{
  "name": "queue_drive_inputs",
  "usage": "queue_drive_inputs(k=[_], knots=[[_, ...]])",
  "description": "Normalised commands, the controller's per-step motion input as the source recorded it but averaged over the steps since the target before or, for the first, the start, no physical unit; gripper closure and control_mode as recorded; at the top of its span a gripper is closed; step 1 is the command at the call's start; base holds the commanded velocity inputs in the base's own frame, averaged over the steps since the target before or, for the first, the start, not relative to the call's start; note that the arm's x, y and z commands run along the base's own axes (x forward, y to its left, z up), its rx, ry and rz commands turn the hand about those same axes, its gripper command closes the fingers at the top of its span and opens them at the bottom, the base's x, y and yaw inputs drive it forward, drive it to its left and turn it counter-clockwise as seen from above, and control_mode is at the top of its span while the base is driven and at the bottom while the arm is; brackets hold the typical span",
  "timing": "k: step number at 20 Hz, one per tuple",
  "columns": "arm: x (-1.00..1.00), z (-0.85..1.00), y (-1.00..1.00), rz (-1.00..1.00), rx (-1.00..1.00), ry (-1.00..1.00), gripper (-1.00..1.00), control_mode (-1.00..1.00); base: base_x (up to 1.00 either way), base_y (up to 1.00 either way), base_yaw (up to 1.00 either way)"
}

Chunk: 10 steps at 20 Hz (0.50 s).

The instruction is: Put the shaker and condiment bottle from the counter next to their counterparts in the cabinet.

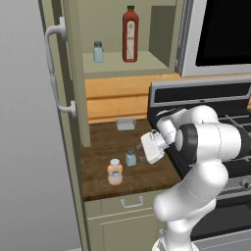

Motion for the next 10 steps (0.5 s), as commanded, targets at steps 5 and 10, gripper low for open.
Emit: queue_drive_inputs(k=[5, 10], knots=[[0.44, -0.07, -0.12, 0.0, 0.01, 0.0, -1.0, -1.0, 0.0, 0.0, 0.0], [-0.14, -0.23, 0.02, 0.01, 0.14, 0.09, -1.0, -1.0, 0.0, 0.0, 0.0]])
